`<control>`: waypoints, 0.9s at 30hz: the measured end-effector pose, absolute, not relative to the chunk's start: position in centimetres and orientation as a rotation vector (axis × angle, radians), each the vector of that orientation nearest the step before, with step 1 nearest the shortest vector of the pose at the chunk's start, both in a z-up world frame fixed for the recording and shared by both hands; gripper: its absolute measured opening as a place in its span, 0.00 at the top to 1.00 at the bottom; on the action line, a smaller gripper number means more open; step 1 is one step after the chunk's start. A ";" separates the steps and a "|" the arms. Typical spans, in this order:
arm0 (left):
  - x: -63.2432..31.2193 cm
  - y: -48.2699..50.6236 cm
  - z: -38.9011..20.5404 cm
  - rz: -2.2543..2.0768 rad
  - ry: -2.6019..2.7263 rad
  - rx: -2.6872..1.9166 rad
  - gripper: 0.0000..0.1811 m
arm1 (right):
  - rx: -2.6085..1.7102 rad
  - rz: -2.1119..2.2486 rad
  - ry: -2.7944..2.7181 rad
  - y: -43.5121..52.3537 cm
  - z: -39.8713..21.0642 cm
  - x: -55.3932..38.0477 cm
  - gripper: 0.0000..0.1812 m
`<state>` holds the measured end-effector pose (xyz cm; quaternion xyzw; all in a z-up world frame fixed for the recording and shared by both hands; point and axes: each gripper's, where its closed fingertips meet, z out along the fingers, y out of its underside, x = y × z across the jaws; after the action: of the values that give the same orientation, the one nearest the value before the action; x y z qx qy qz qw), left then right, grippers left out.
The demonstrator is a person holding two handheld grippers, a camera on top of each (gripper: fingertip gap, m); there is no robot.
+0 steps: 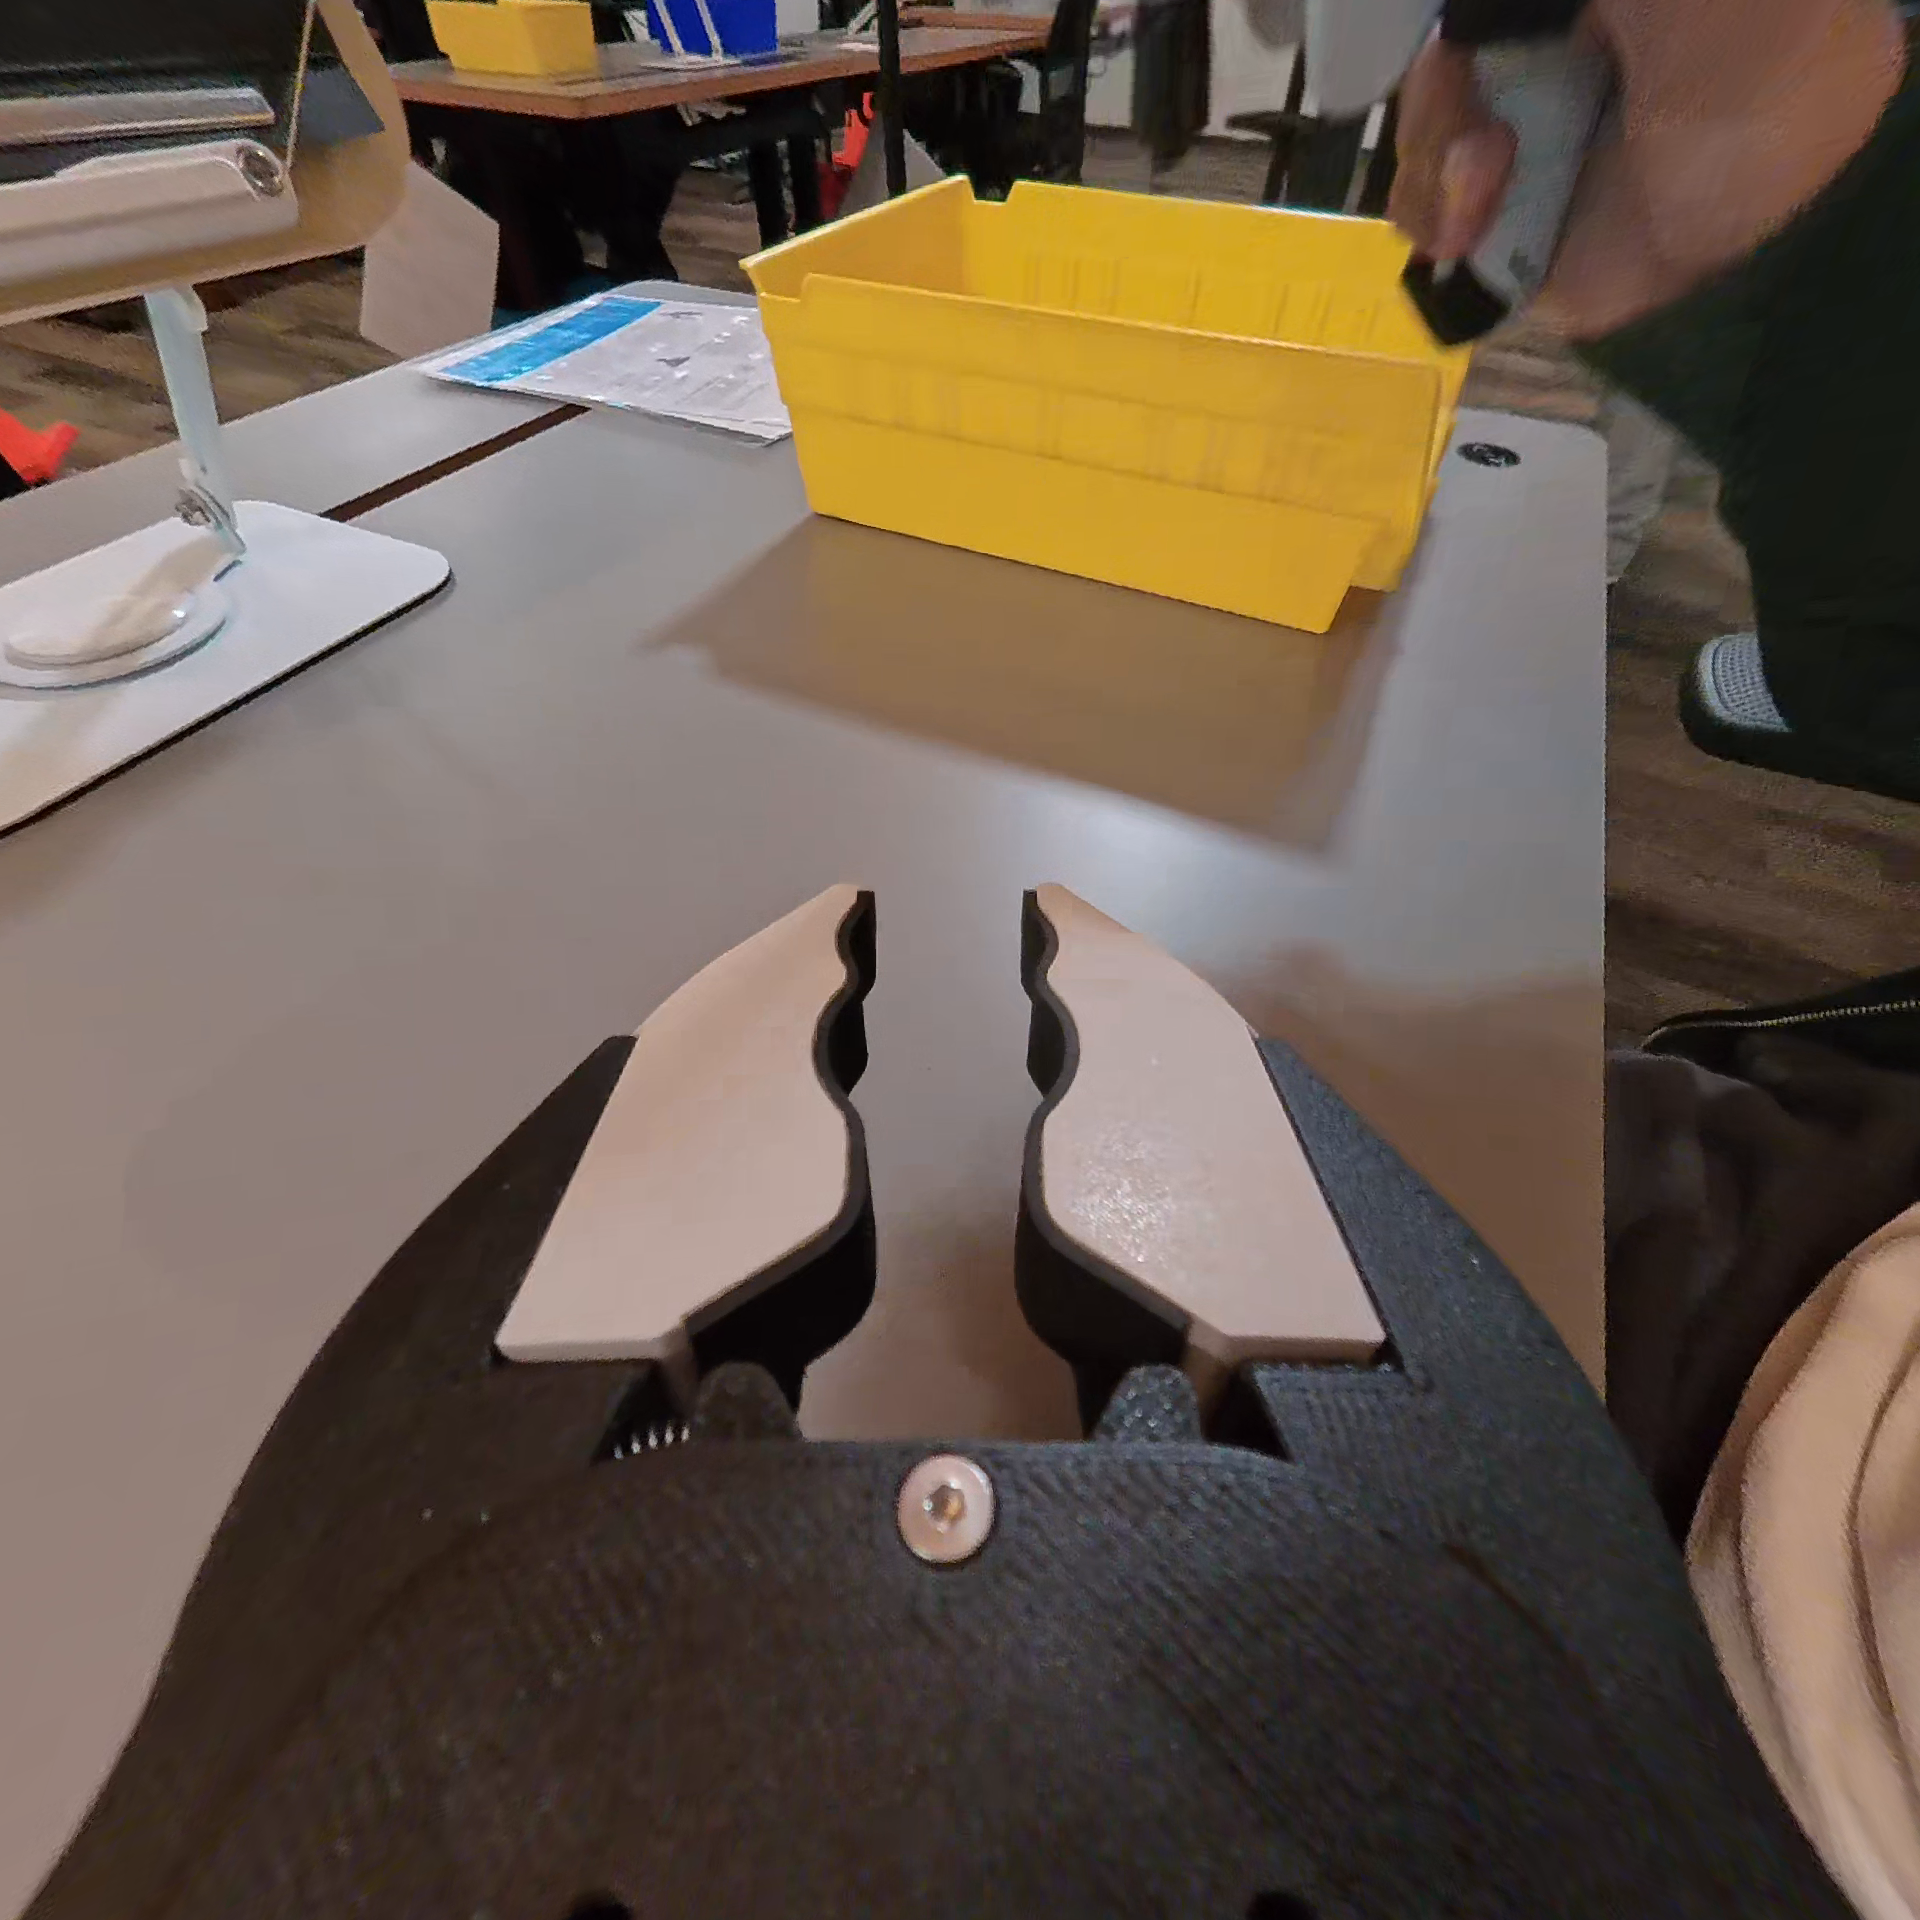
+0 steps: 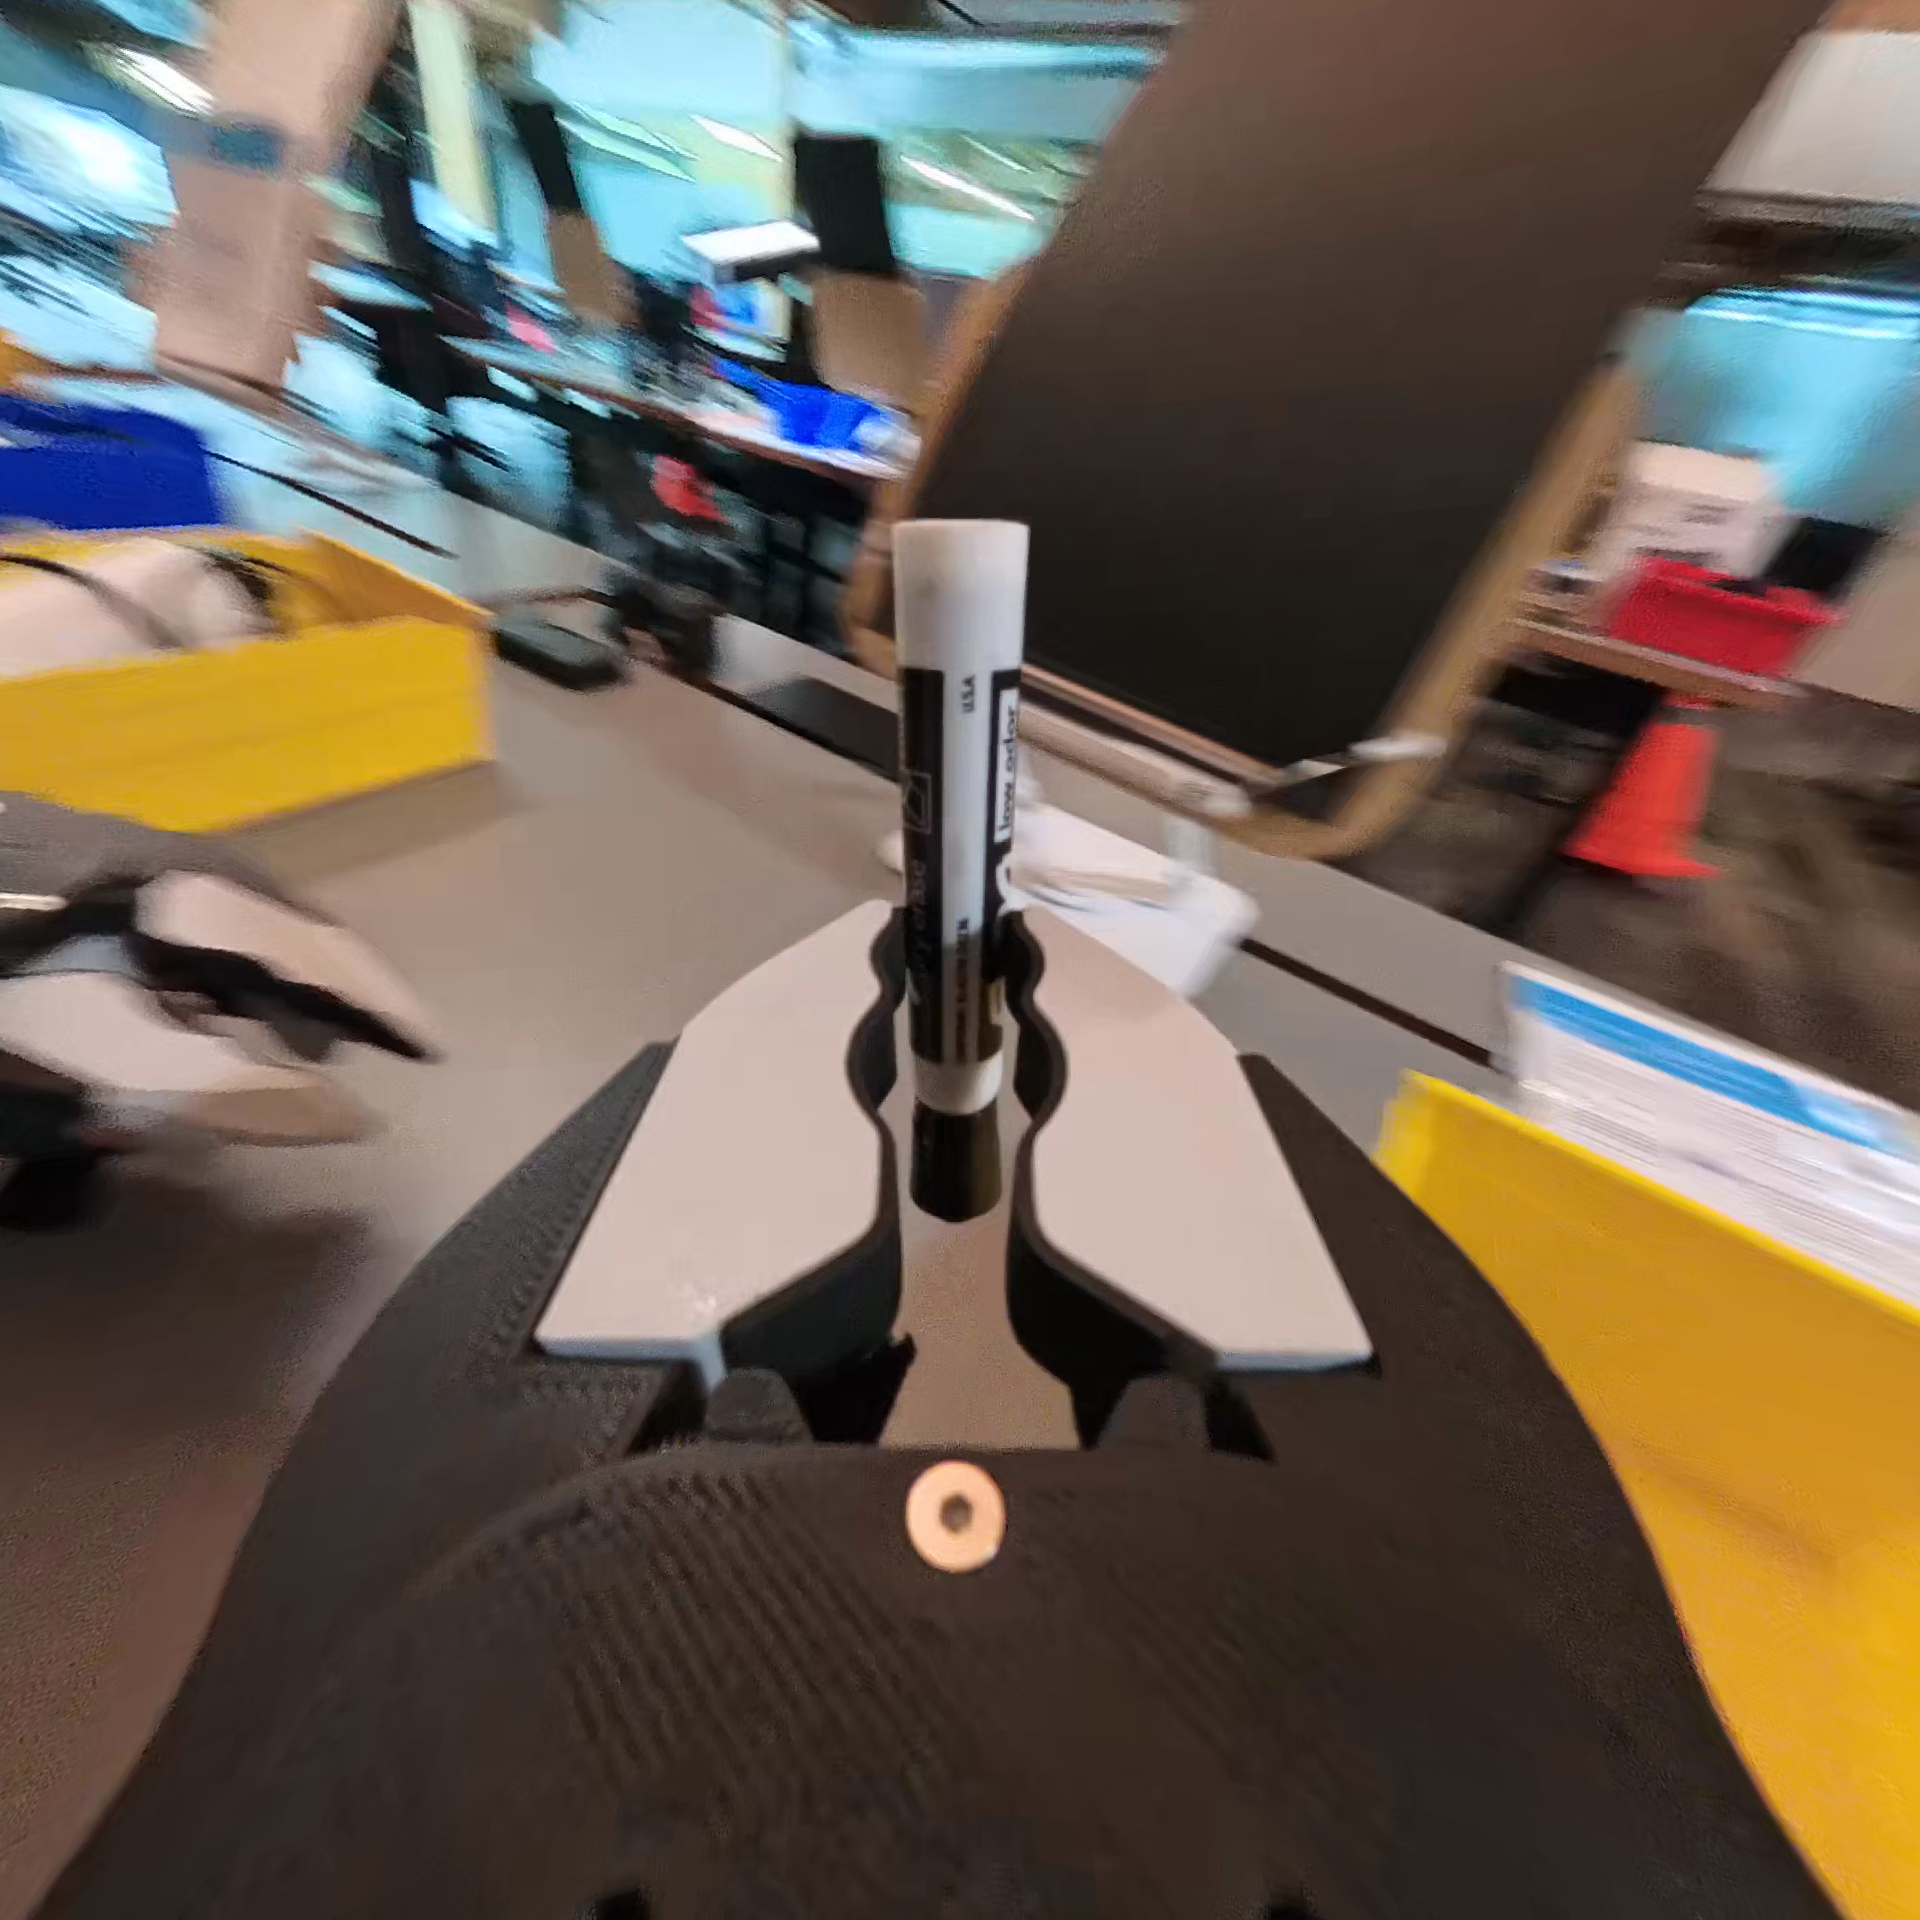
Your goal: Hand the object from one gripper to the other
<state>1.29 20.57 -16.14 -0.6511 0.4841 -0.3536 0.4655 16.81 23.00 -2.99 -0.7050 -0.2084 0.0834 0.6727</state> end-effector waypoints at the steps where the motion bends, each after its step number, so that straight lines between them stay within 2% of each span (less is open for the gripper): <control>1: 1.3 20.6 -16.1 -0.873 1.186 -1.598 0.84 | -1.639 0.090 -0.426 23.2 -2.7 20.0 0.90; 3: 1.4 20.5 -16.1 -0.867 1.189 -1.596 0.84 | -1.819 -0.035 -0.309 23.4 -4.4 26.5 0.90; 7: 1.9 20.2 -16.6 -0.846 1.221 -1.602 0.84 | -2.140 -0.016 -0.052 22.6 -12.3 35.1 0.90; 10: 2.3 19.8 -16.9 -0.818 1.254 -1.595 0.84 | -2.320 0.101 0.045 22.0 -17.2 36.4 0.90; 14: 2.5 19.5 -17.5 -0.761 1.308 -1.583 0.84 | -2.439 0.097 0.094 21.7 -20.2 36.9 0.89; 18: 2.2 19.5 -17.8 -0.737 1.322 -1.583 0.84 | -2.480 -0.011 0.131 21.2 -21.2 38.8 0.89; 21: 1.9 19.5 -17.8 -0.747 1.306 -1.594 0.84 | -2.446 -0.026 0.139 21.5 -20.5 39.4 0.79; 27: 1.4 19.9 -17.8 -0.782 1.260 -1.643 0.84 | -2.175 -0.104 -0.084 23.8 -13.4 36.1 0.80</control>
<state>1.42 19.92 -17.84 -0.6638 0.5092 -0.3160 0.4474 36.12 23.75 -13.45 -0.8847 -0.0343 -0.0424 0.4629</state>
